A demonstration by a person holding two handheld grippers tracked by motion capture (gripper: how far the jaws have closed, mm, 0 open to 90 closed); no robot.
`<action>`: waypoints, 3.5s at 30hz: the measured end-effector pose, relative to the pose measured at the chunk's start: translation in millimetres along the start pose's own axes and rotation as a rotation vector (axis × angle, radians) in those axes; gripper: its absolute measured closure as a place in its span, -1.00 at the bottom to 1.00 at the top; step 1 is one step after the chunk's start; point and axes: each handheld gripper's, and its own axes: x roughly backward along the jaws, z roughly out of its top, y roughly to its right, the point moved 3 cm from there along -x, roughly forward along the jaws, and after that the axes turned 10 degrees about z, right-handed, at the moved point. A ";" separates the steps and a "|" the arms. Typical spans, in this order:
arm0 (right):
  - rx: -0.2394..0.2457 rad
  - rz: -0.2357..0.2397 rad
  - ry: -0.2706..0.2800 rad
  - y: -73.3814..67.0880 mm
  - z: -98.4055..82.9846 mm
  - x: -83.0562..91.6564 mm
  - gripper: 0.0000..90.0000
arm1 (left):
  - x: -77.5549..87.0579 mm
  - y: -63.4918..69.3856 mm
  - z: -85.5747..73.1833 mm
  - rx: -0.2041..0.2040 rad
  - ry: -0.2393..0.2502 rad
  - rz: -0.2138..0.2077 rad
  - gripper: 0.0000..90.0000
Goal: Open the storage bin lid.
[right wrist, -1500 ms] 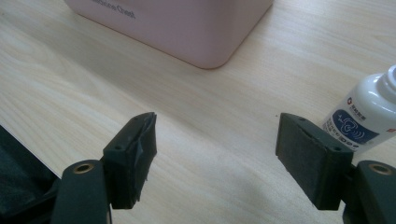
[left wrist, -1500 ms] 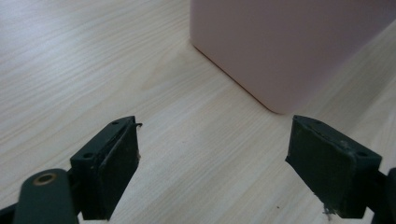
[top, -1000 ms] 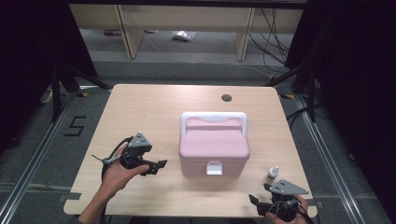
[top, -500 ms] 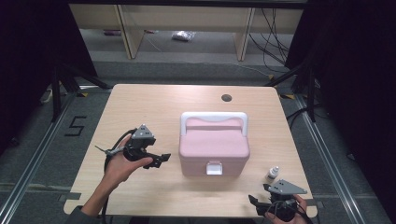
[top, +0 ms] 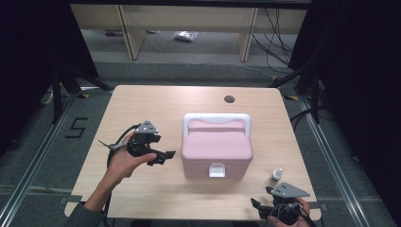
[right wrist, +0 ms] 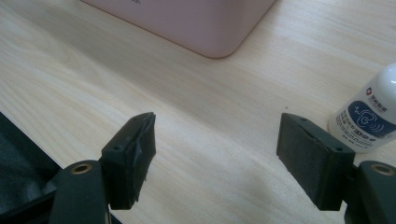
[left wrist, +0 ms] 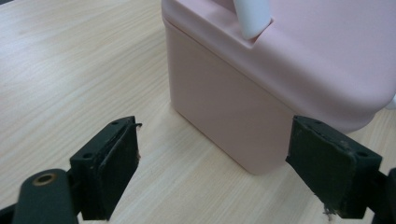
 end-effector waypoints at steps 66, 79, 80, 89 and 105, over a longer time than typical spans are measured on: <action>0.043 0.025 -0.027 3.0 -3.1 -1.9 -0.35 | -43.9 19.0 141.6 -0.415 -0.286 -0.108 0.16; 0.040 0.021 -0.028 1.9 -3.2 -1.3 -0.35 | -38.7 16.2 144.9 -0.470 -0.257 -0.098 0.54; 0.040 0.021 -0.028 1.9 -3.2 -1.3 -0.35 | -38.7 16.2 144.9 -0.470 -0.257 -0.098 0.54; 0.035 0.042 -0.015 0.4 -2.7 -1.5 -0.33 | -30.7 16.8 151.4 -0.487 -0.240 -0.102 0.55; 0.089 0.125 0.276 -4.0 35.9 24.0 0.36 | -24.9 9.7 166.6 -0.489 -0.235 -0.110 0.56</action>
